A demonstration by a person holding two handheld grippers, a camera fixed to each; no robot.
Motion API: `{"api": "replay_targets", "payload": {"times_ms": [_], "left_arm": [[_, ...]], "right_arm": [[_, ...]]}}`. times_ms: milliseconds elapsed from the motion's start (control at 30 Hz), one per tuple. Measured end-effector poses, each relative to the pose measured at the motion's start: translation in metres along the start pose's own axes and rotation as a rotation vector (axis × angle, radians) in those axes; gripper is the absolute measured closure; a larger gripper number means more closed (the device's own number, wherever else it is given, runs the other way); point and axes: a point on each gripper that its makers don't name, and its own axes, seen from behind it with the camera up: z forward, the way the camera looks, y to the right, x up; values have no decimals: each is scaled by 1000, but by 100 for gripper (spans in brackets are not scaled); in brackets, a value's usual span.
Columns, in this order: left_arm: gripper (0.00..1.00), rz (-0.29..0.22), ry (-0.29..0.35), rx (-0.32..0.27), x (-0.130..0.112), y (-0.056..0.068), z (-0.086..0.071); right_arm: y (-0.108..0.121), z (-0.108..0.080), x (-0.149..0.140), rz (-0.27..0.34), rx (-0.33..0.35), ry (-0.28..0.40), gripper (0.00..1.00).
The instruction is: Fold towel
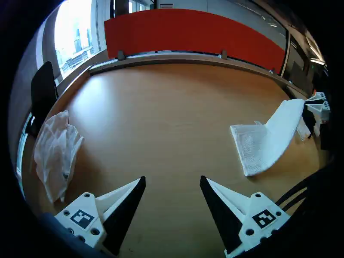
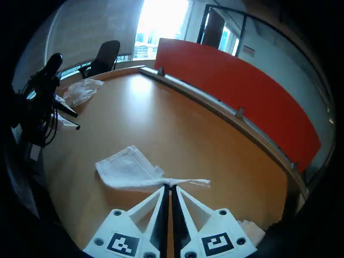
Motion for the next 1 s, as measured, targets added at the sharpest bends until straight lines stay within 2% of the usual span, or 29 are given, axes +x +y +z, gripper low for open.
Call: {"api": "replay_targets", "payload": {"times_ms": [600, 1000], "left_arm": [[6, -1, 5, -6, 4, 4, 0], [7, -4, 10, -3, 5, 3, -1]], "right_arm": [[-13, 9, 2, -17, 38, 4, 96], [-42, 30, 2, -35, 99, -2, 96]]}}
